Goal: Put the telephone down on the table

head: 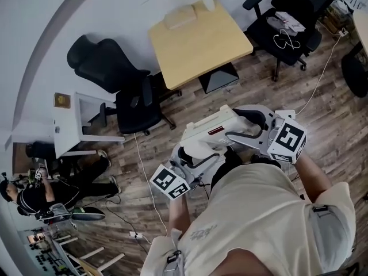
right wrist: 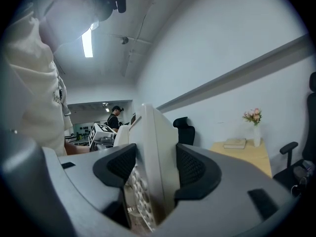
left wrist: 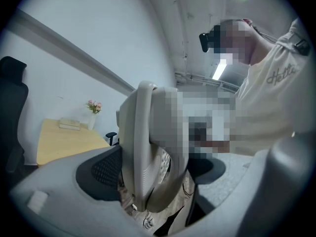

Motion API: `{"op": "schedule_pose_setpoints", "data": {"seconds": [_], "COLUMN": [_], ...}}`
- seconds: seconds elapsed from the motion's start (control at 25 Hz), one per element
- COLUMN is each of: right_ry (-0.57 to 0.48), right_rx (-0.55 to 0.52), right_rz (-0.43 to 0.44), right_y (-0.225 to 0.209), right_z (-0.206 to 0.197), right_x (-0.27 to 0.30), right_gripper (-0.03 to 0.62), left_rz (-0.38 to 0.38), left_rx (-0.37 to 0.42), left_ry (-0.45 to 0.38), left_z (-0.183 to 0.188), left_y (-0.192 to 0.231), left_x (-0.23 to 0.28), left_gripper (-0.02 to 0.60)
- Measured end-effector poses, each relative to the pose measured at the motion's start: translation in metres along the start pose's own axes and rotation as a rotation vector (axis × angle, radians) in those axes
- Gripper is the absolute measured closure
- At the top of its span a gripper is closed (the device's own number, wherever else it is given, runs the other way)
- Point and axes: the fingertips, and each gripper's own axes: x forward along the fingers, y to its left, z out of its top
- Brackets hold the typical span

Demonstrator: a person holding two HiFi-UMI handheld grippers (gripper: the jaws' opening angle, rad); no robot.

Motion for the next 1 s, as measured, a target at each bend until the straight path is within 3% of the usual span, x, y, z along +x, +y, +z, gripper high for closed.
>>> {"op": "schedule_pose_setpoints", "data": {"seconds": [0.08,0.32,0.72,1.0], "right_ry": [0.005,0.028,0.058,0.093], "right_rx": [-0.008,0.003,0.013,0.050], "right_rz": [-0.019,-0.092,-0.151,-0.128], "right_y": [-0.006,-0.052,-0.062,-0.095], "right_z": [0.005,0.048,0.052,0.049], "right_x": [0.015,0.113,0.179,0.204], "right_gripper": [0.339,0.339,0.339,0.339], "left_rz": [-0.018,-0.095,-0.155,-0.137], "left_rx": [0.002,-0.028,-0.027,-0.081], "left_ry": [-0.003,-0.011,-0.031,-0.029], "left_z": [0.006,0.063,0.076,0.079], "left_y": [0.016,0.118,0.179,0.216], "left_x": [-0.004,-0.029,-0.060,-0.050], "left_gripper": [0.187,0.187,0.187,0.187]}}
